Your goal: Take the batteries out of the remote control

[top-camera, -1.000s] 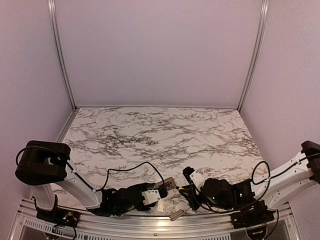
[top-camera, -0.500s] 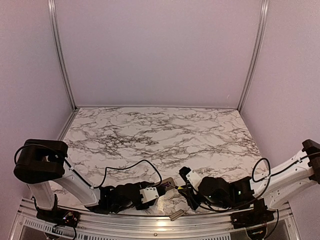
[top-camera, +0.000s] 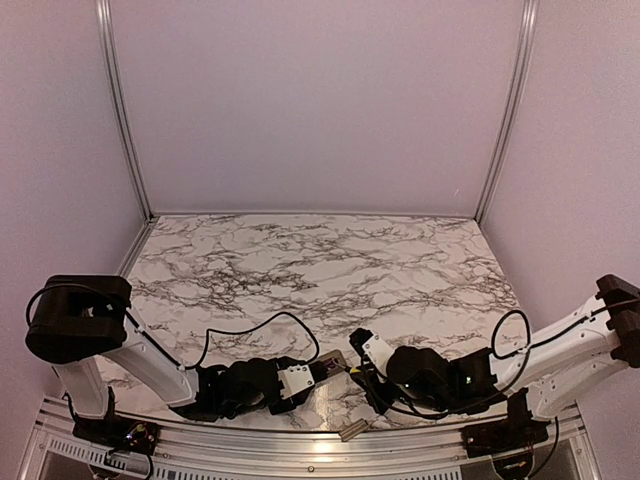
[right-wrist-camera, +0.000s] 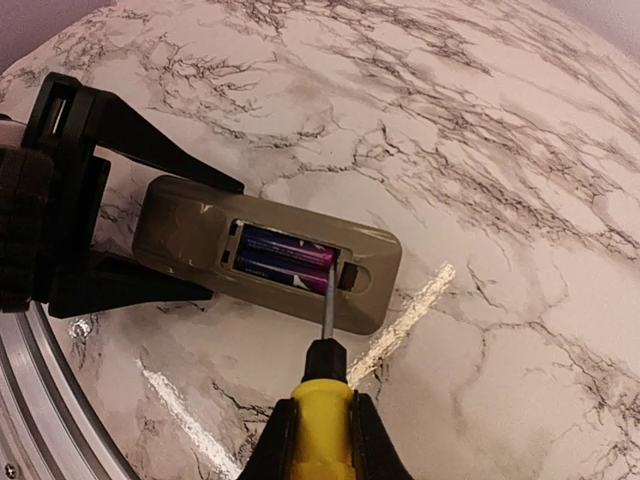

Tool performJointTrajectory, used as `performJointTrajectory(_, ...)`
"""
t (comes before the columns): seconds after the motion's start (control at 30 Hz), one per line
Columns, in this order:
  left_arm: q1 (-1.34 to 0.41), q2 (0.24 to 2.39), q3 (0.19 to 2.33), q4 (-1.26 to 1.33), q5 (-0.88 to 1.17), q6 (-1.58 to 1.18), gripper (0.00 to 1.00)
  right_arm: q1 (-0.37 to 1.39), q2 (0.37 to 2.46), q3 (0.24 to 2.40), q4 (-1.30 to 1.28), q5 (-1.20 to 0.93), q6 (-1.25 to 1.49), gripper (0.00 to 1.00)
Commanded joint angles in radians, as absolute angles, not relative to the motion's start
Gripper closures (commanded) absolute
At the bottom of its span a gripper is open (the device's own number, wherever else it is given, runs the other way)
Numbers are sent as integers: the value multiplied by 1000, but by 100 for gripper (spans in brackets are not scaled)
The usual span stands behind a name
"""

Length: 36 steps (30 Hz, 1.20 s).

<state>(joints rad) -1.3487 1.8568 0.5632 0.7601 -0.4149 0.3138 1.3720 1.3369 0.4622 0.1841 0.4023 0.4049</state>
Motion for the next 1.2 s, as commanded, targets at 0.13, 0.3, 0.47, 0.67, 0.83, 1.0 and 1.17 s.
performJointTrajectory(0.13, -1356, 1857, 603, 792, -306, 340, 100, 1404, 1404, 580, 356, 54, 316, 100)
performJointTrajectory(0.3, -1357, 1842, 595, 801, -342, 352, 100, 1405, 1427, 605, 338, 43, 271, 100)
performJointTrajectory(0.47, -1367, 1836, 585, 809, -374, 370, 100, 1404, 1441, 659, 221, 89, 234, 100)
performJointTrajectory(0.67, -1387, 1857, 587, 824, -395, 396, 100, 1399, 1429, 668, 206, 68, 173, 100)
performJointTrajectory(0.83, -1387, 1845, 574, 820, -335, 394, 100, 1398, 1390, 634, 238, -79, 66, 100)
performJointTrajectory(1.0, -1387, 1829, 573, 809, -288, 390, 100, 1392, 1406, 693, 154, -99, -31, 100)
performJointTrajectory(1.17, -1387, 1803, 550, 830, -259, 377, 100, 1369, 1373, 662, 234, -98, -11, 100)
